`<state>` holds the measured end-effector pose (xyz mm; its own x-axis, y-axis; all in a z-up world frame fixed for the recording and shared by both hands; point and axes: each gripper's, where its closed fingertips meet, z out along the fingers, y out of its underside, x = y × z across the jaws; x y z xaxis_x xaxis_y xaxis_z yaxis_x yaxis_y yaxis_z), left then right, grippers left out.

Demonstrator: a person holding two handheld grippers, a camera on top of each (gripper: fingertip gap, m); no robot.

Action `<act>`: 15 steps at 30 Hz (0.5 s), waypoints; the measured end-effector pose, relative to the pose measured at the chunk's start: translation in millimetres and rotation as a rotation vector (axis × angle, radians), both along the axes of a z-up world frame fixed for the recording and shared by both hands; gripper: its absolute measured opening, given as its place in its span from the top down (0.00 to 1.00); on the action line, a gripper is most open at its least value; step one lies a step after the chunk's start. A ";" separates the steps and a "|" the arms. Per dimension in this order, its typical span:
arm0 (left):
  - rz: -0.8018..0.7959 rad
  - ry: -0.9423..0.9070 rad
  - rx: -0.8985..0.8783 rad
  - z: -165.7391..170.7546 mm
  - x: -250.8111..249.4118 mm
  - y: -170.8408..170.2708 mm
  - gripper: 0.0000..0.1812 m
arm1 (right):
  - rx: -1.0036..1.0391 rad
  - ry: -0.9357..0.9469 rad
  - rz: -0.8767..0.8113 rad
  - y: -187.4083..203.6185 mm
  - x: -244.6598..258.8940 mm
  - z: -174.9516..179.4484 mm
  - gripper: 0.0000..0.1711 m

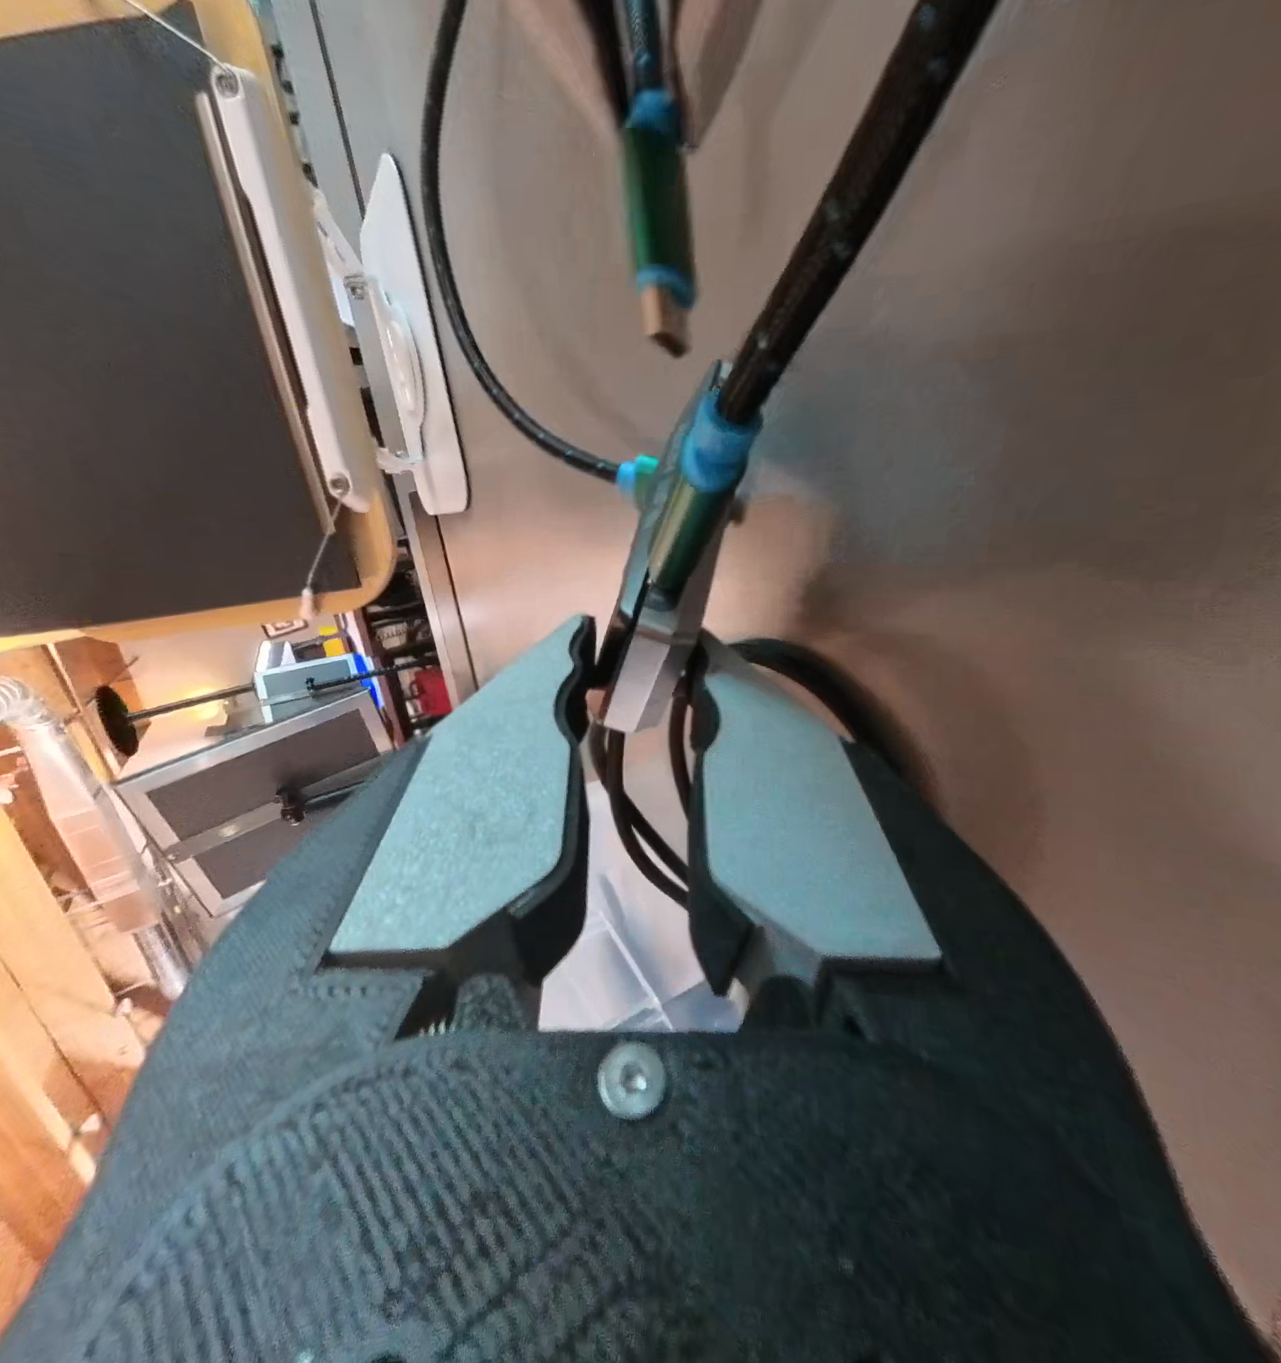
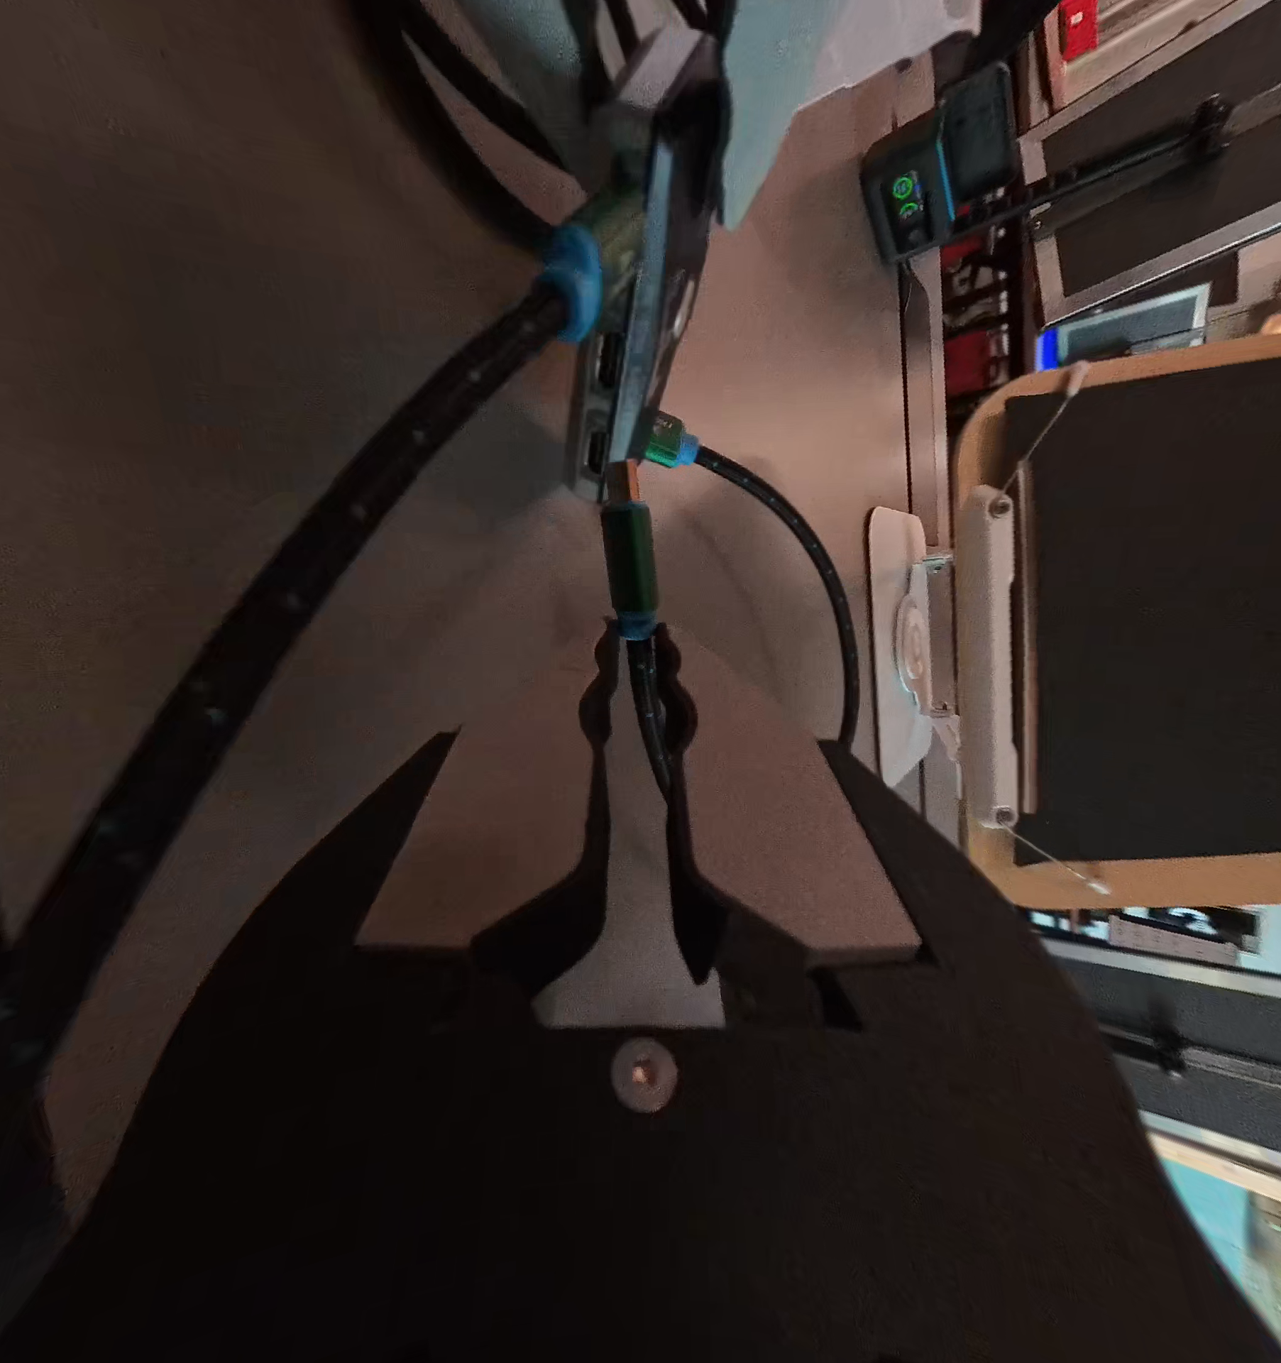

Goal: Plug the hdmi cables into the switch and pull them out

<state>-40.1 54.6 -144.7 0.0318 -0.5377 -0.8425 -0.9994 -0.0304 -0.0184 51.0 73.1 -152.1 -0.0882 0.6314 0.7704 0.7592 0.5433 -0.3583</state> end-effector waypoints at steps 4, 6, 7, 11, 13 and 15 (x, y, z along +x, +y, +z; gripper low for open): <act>-0.033 0.043 0.078 -0.9 11.9 4.2 0.88 | 0.175 -0.063 -0.076 4.4 12.6 -4.7 0.96; -0.049 0.014 0.073 -7.9 16.7 2.7 0.88 | 0.209 -0.067 -0.119 9.4 17.1 -10.3 0.97; -0.043 0.008 0.082 -8.5 15.5 3.2 0.88 | 0.231 -0.079 -0.141 12.3 20.0 -14.7 0.96; -0.083 0.120 0.170 -3.6 12.0 4.4 0.88 | 0.172 -0.037 -0.050 3.5 17.5 -34.4 0.96; -0.107 0.194 0.235 -0.9 10.3 5.4 0.87 | 0.038 0.011 0.008 -3.6 19.3 -34.1 0.95; -0.117 0.231 0.276 0.8 8.0 4.9 0.88 | -0.158 0.062 0.077 -14.8 21.0 -26.8 0.85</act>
<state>-32.1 59.5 -143.9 -0.2246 -0.2785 -0.9338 -0.9744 0.0591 0.2167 72.0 58.3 -178.9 -0.0969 0.7385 0.6673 0.6913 0.5323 -0.4887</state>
